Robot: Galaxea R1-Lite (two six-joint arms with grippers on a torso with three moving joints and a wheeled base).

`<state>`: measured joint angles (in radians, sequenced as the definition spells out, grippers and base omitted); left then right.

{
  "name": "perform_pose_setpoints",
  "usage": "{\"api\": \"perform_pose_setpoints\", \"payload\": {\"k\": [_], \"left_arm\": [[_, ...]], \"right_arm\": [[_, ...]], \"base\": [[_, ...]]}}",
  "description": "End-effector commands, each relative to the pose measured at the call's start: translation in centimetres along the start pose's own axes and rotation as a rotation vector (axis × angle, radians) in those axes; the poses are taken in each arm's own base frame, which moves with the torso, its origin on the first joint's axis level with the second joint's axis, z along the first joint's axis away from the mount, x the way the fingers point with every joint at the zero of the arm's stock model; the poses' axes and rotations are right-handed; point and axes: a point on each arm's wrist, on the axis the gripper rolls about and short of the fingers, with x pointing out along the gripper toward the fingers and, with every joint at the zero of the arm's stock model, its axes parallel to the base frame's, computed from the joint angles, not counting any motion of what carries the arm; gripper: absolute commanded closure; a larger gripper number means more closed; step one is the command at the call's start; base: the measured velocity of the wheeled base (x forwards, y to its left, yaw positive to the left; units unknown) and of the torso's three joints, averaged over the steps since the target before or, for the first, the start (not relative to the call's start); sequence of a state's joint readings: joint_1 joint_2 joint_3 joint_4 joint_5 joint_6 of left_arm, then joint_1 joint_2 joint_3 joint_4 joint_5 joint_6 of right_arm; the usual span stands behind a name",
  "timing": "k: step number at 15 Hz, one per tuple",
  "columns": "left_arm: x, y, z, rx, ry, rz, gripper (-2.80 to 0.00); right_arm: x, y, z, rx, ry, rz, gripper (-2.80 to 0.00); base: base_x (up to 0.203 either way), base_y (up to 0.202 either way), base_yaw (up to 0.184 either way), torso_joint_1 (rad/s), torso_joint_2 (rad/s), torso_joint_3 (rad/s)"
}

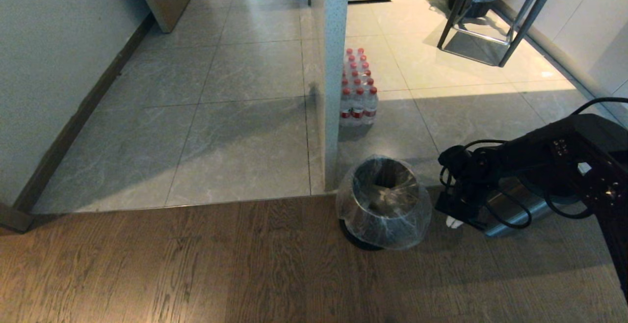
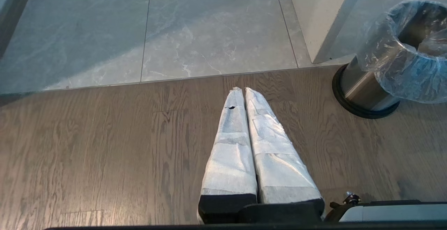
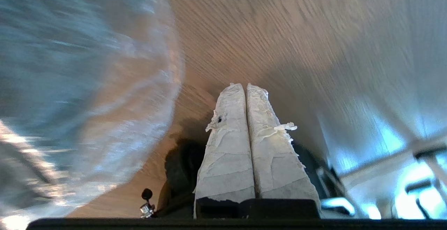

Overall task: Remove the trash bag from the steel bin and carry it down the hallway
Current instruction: Pick up the trash bag

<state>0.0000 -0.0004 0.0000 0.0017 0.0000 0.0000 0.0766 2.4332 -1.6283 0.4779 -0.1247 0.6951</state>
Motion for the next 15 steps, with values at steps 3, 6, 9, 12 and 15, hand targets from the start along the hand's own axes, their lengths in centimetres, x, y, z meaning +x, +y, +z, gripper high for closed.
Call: {"api": "perform_pose_setpoints", "payload": {"k": [3,6,9,12,15], "left_arm": [[0.0,0.0,0.0,0.000,0.000,0.000,0.00],[0.0,0.0,0.0,0.000,0.000,0.000,0.00],[0.0,0.0,0.0,0.000,0.000,0.000,0.00],[0.0,0.0,0.0,0.000,0.000,0.000,0.00],[0.0,0.0,0.0,0.000,0.000,0.000,0.00]], "right_arm": [[-0.6,-0.9,-1.2,0.065,0.122,-0.144,0.00],[-1.5,-1.6,-1.2,0.149,0.154,-0.200,0.00],[0.6,-1.3,-1.1,0.147,0.160,-0.218,0.00],[3.3,-0.3,-0.2,0.168,-0.016,-0.211,0.00],[6.2,0.1,-0.9,0.101,-0.116,-0.225,0.00]], "base": [[0.000,0.000,0.000,0.000,0.00,0.000],[0.000,0.000,0.000,0.000,0.00,0.000],[0.000,0.000,0.000,0.000,0.00,0.000],[0.000,0.000,0.000,0.000,0.00,0.000],[0.000,0.000,0.000,0.000,0.00,0.000]]}}
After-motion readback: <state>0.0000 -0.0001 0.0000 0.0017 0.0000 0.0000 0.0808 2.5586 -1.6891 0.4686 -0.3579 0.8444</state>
